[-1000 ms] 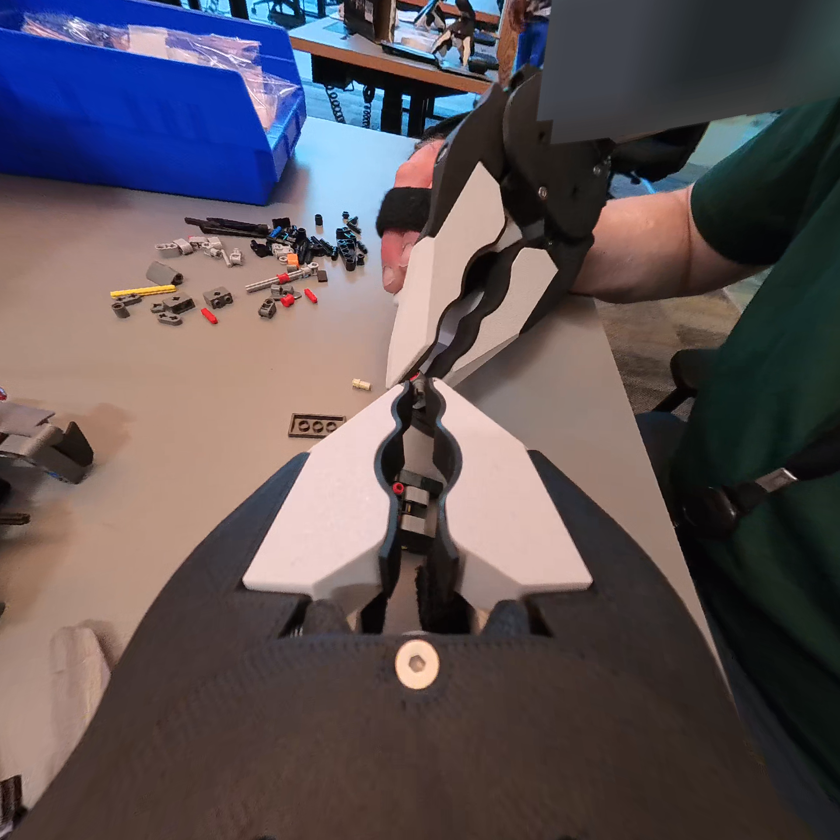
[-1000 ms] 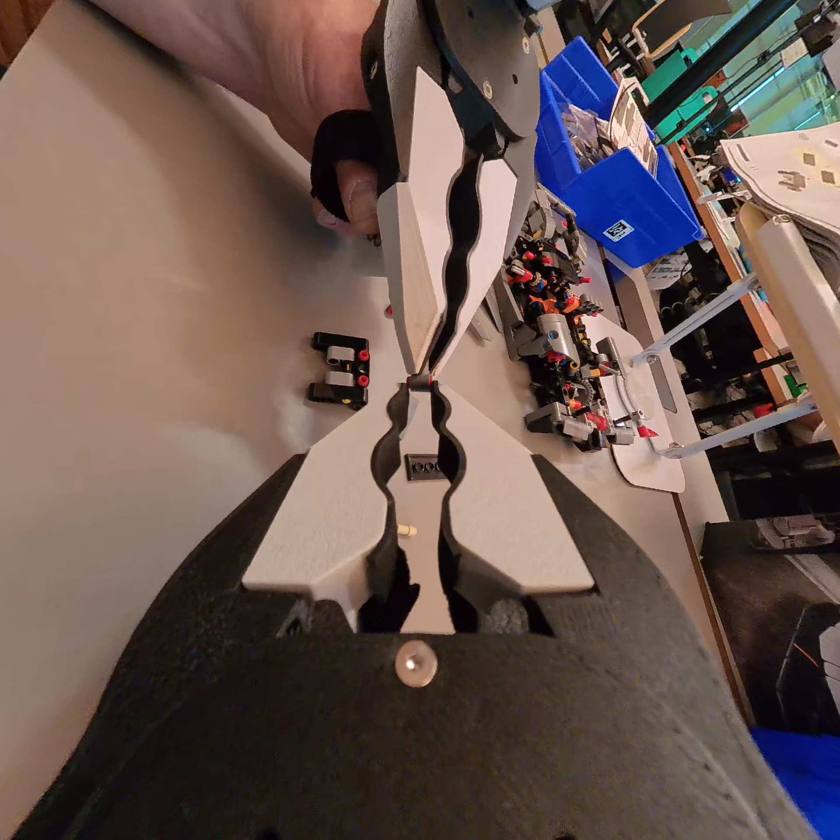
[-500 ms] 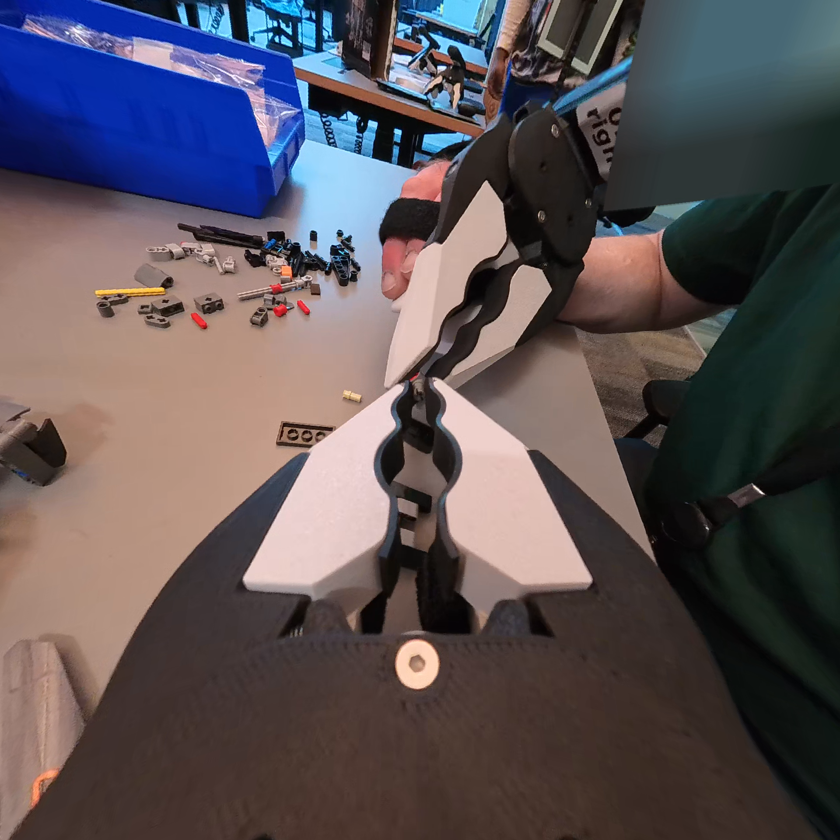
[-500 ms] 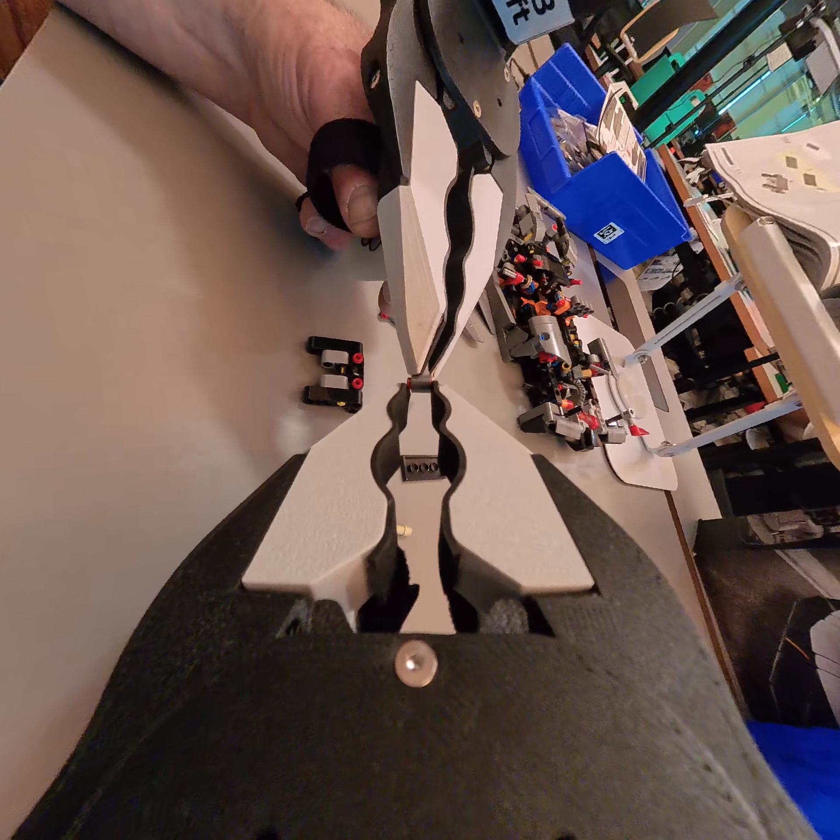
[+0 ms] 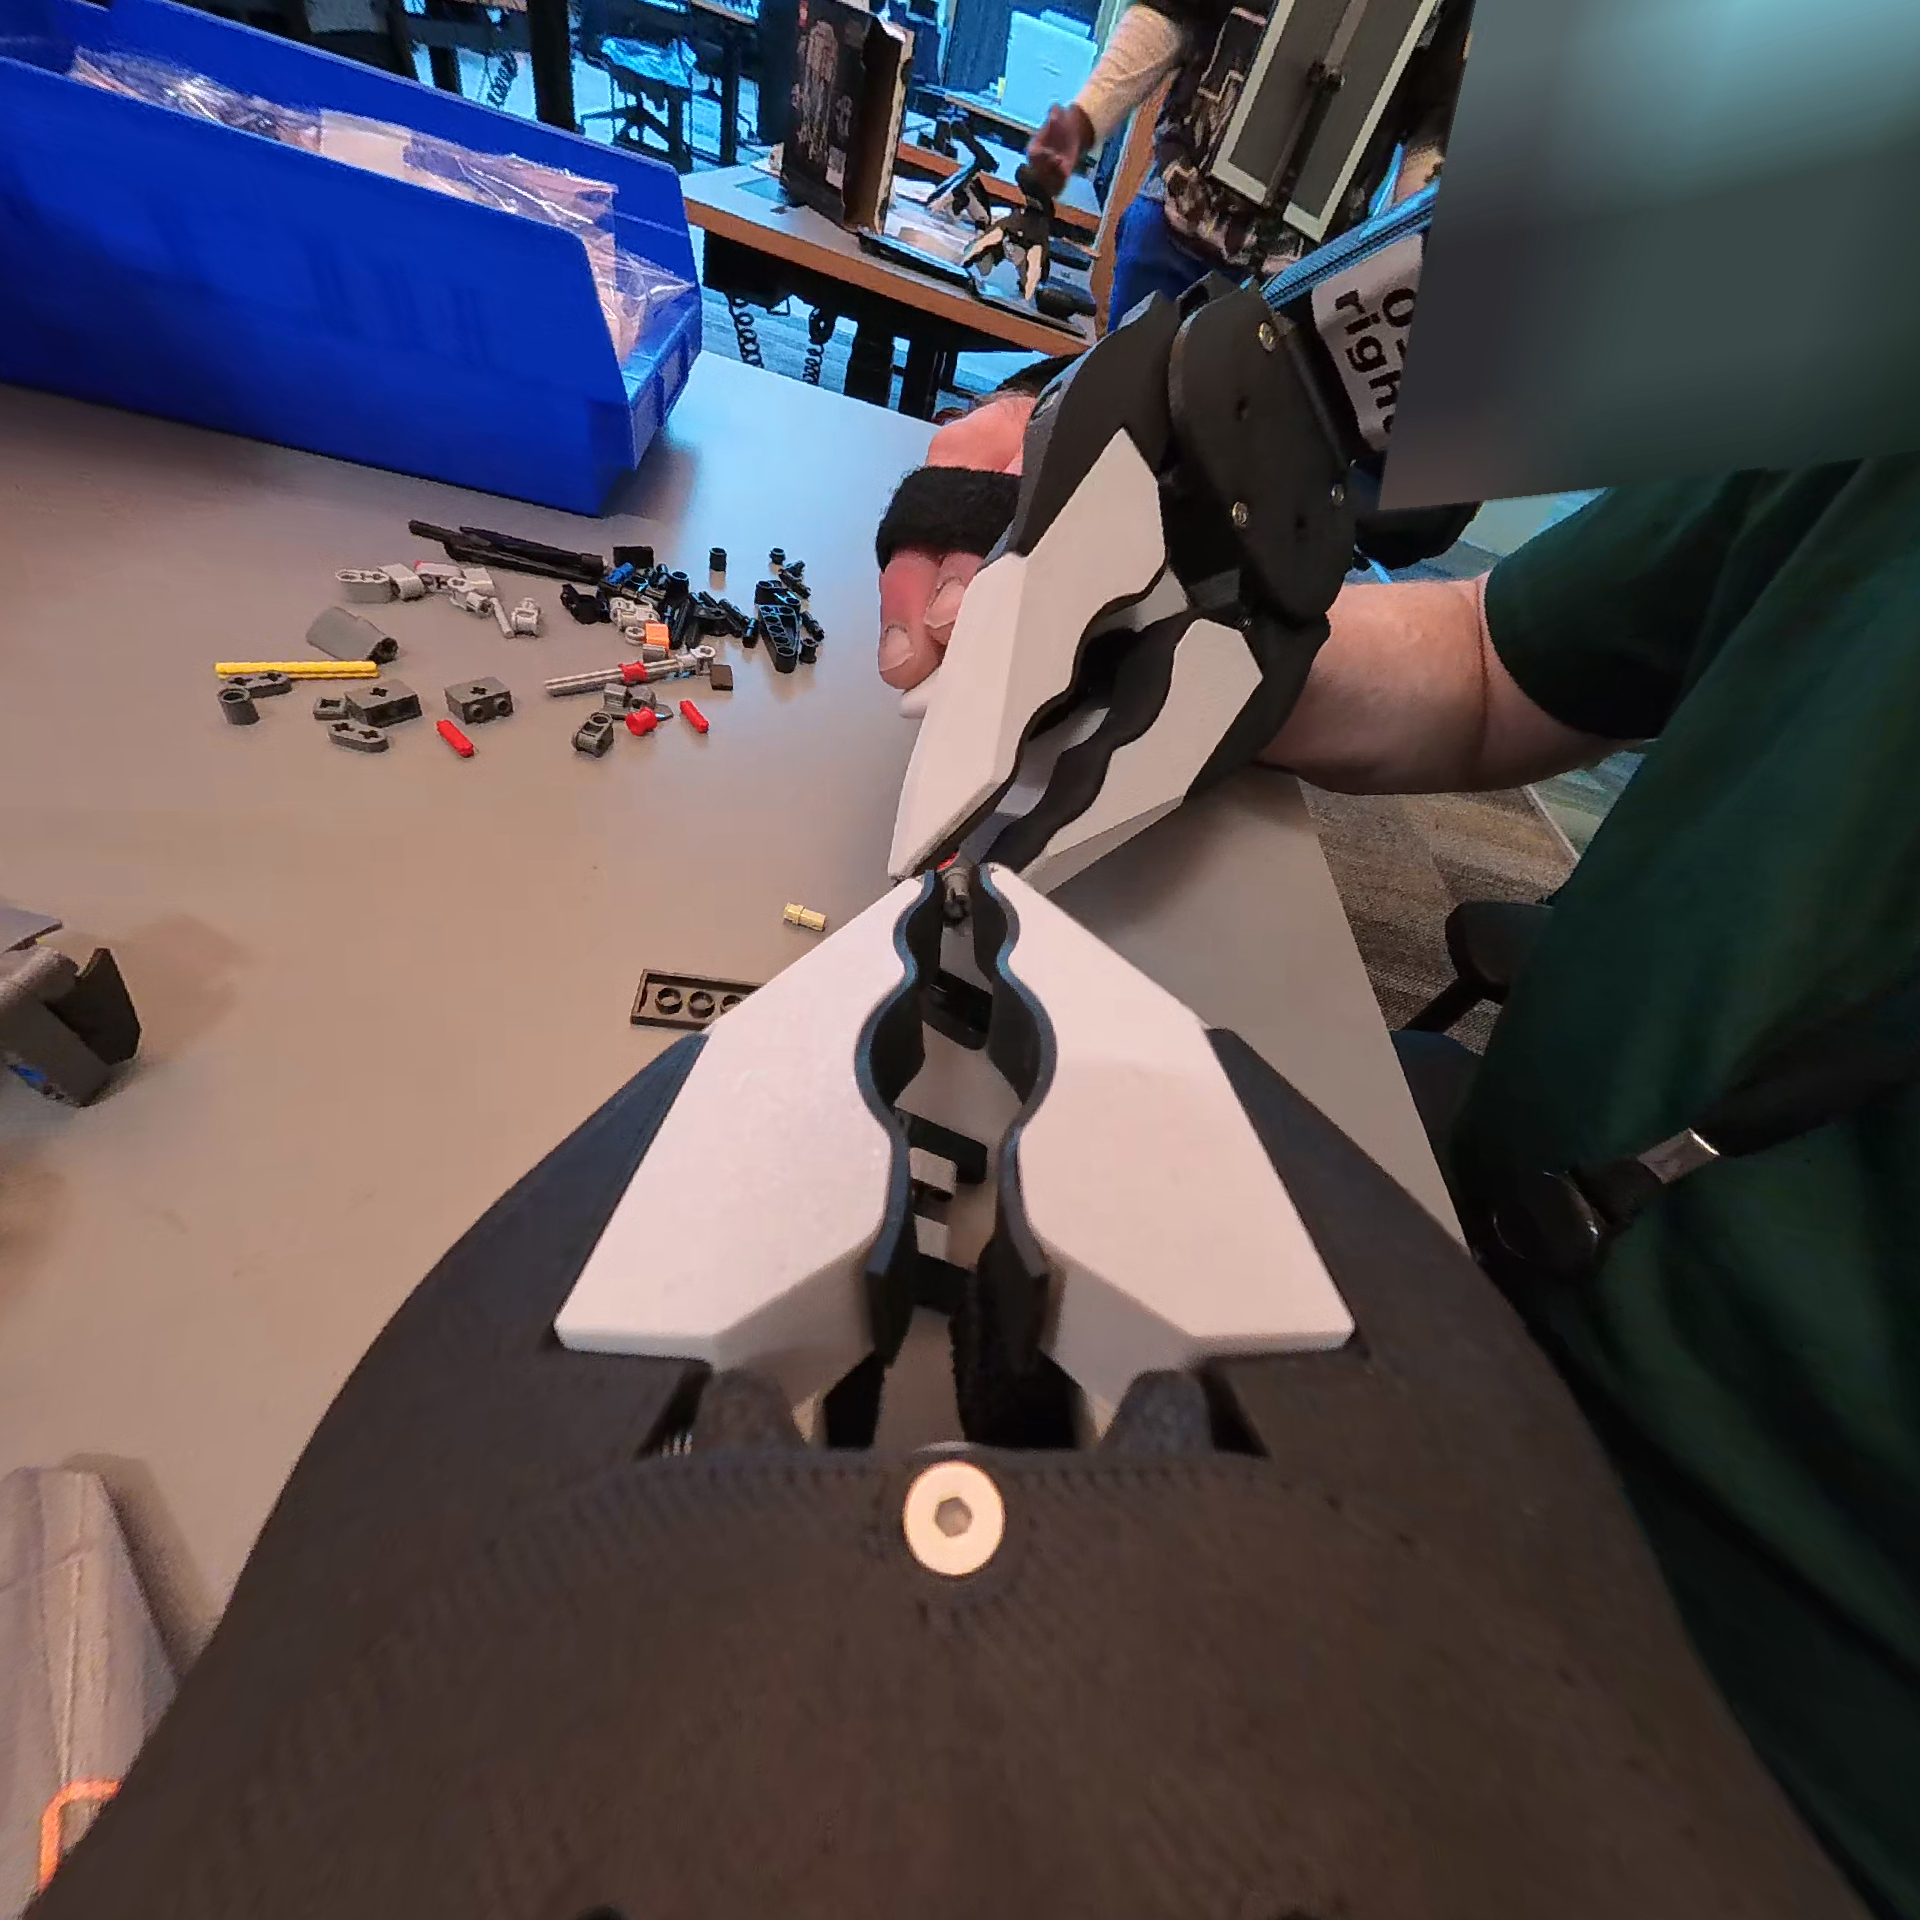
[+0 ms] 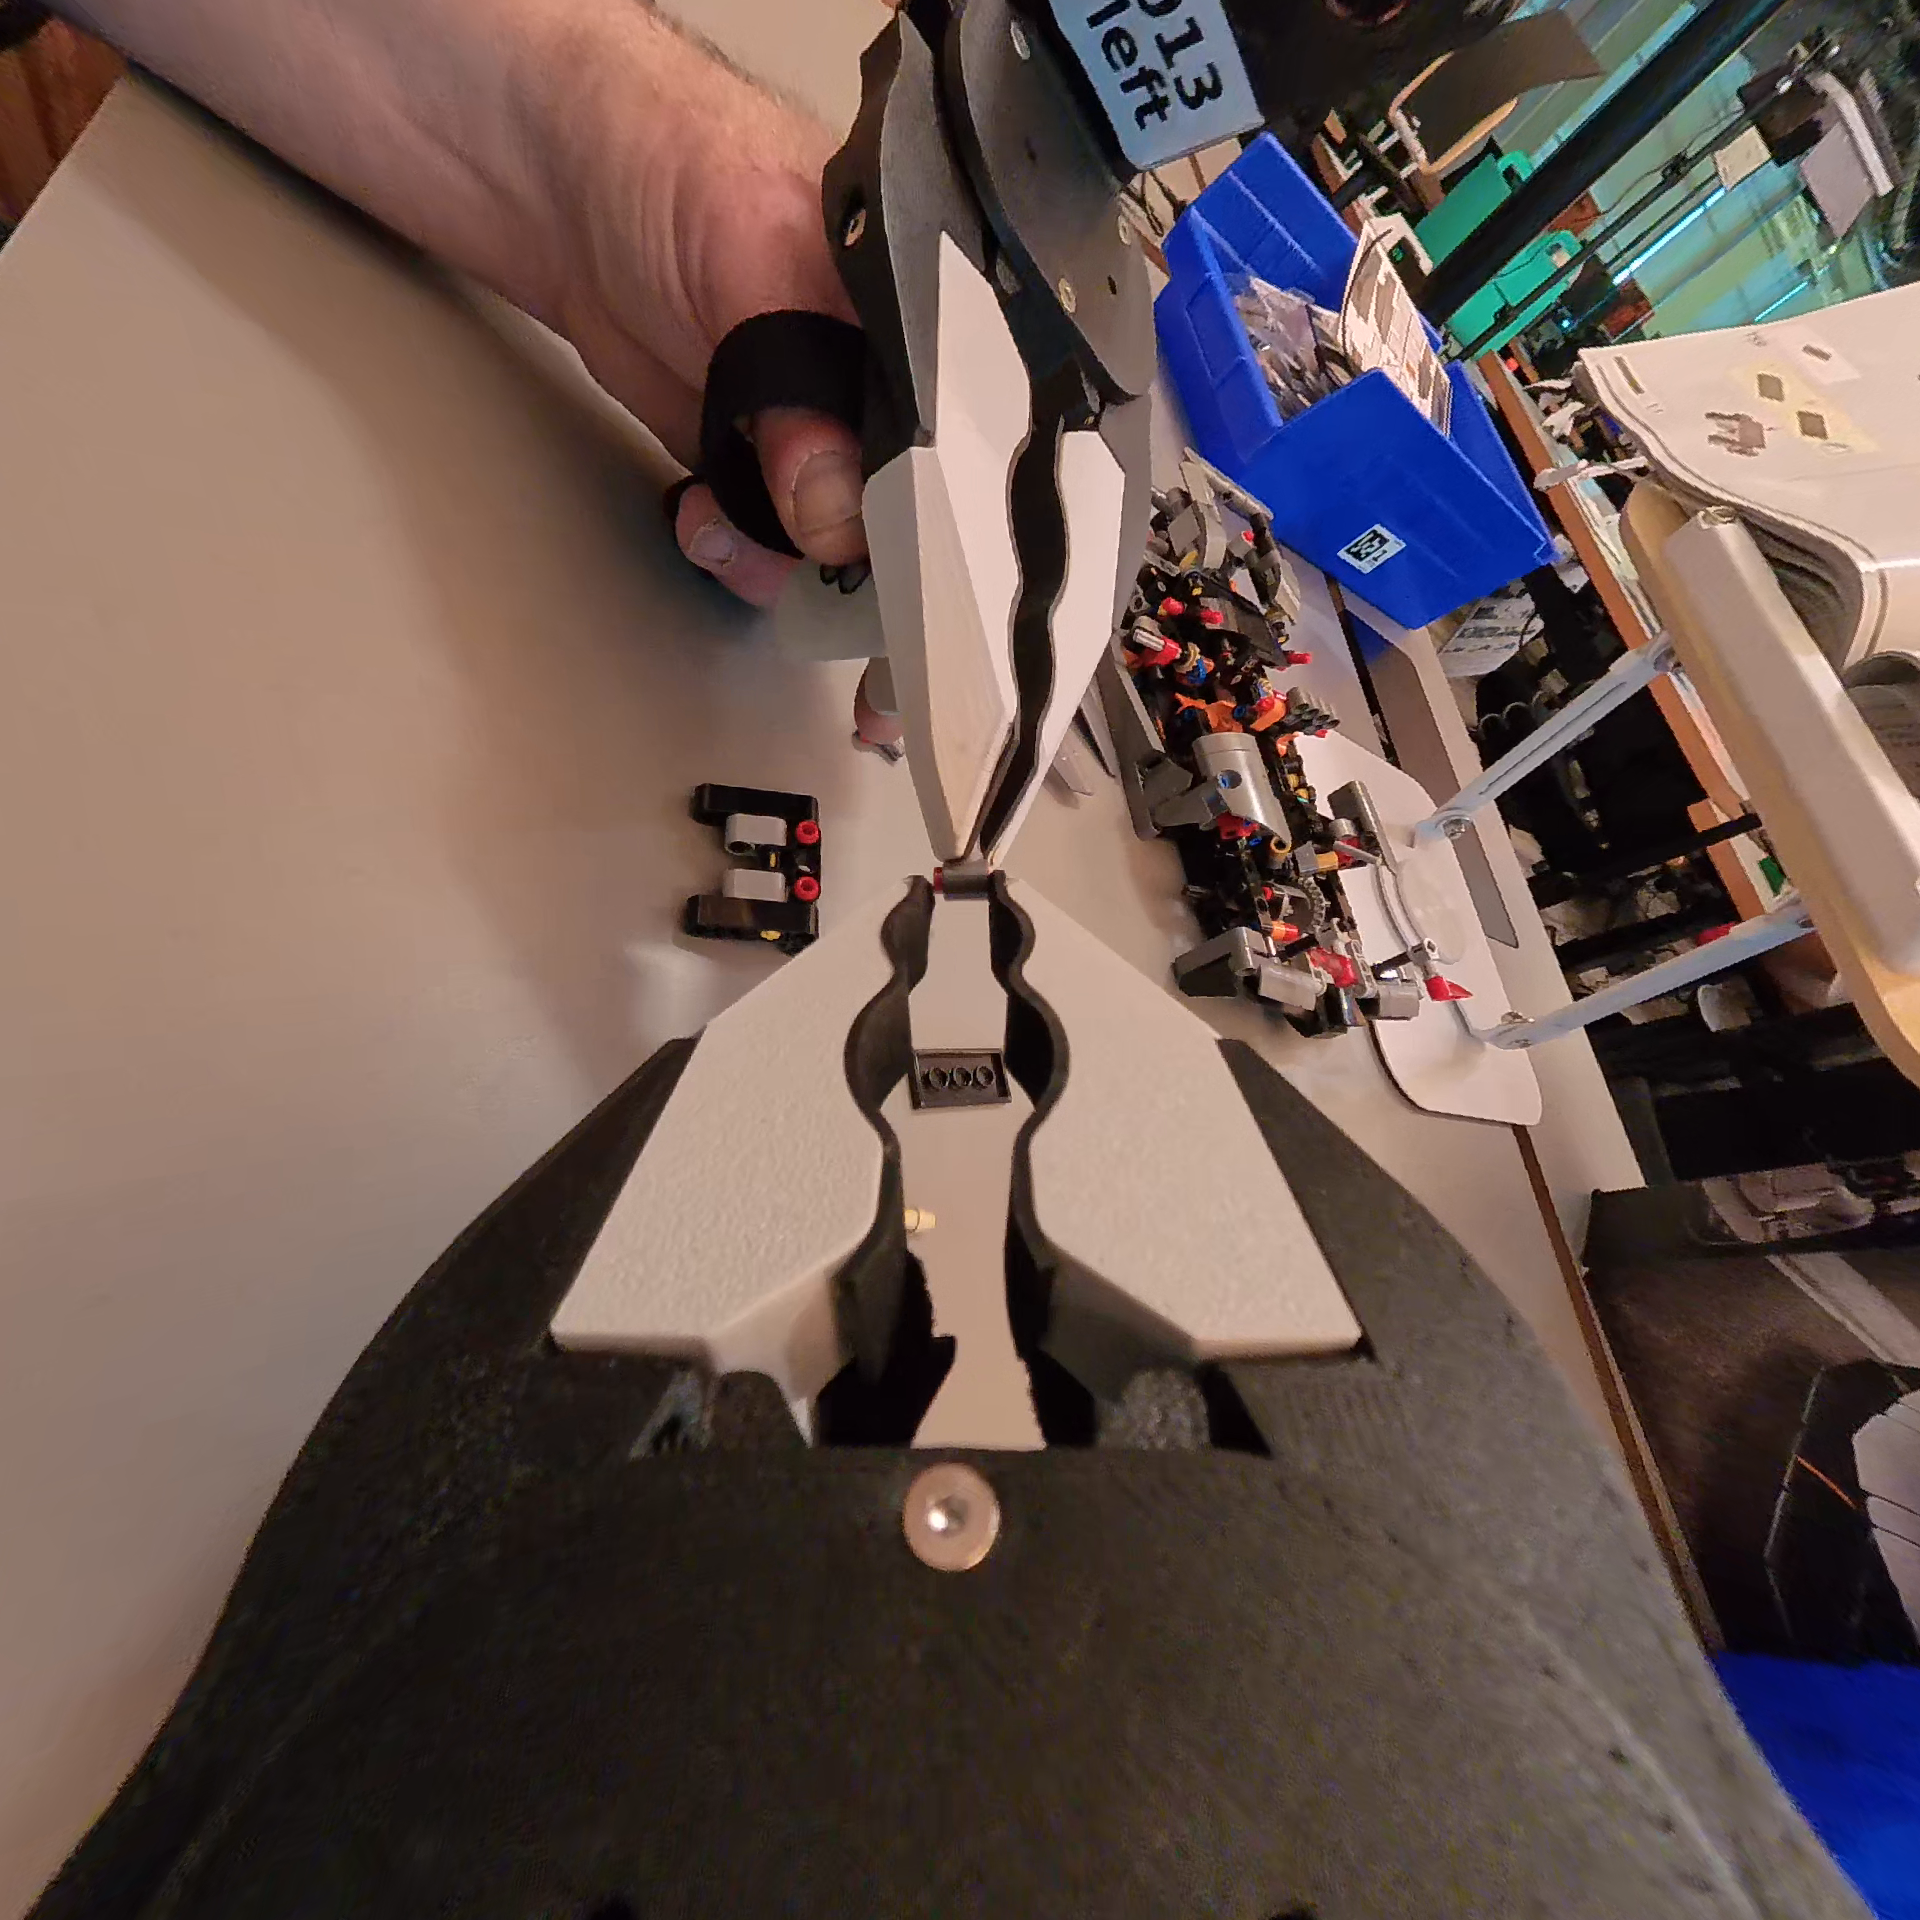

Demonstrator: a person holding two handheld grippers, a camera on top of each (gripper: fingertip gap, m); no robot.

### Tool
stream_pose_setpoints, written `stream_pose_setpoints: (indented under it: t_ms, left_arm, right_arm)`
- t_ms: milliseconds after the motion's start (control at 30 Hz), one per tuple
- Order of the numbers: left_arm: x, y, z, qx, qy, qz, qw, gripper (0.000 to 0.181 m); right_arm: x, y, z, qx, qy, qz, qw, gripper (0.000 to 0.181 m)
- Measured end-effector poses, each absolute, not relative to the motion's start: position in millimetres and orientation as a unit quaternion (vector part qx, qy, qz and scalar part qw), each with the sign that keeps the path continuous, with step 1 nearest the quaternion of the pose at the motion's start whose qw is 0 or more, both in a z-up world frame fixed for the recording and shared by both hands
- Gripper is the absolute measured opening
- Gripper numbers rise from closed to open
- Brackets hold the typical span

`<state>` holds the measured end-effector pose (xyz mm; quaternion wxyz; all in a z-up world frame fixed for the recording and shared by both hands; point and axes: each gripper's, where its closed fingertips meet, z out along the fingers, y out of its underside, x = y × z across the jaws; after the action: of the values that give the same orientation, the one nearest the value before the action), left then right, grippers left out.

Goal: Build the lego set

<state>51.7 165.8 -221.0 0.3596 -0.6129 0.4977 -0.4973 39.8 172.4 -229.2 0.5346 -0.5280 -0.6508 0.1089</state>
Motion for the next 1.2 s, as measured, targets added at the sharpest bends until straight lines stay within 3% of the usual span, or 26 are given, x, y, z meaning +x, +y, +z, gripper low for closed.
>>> stream_pose_setpoints:
  t_ms: [333,400,700,1200]
  left_arm:
    - [52.4,163.8,-221.7,-0.609,0.503,-0.499,0.358,0.003]
    - [51.8,168.5,-220.9,-0.611,0.503,-0.482,0.375,0.011]
    - [29.2,164.3,-265.2,-0.634,0.632,-0.251,0.369,0.032]
    - [35.6,160.0,-289.6,-0.627,0.658,-0.212,0.360,0.026]
  right_arm:
    - [40.4,170.7,-229.9,-0.527,-0.656,0.110,0.529,0.007]
    - [41.1,171.1,-233.7,-0.531,-0.660,0.110,0.520,0.007]
    - [44.8,170.8,-271.8,-0.591,-0.673,0.146,0.420,0.007]
    - [44.2,167.5,-294.9,-0.620,-0.672,0.179,0.363,0.007]
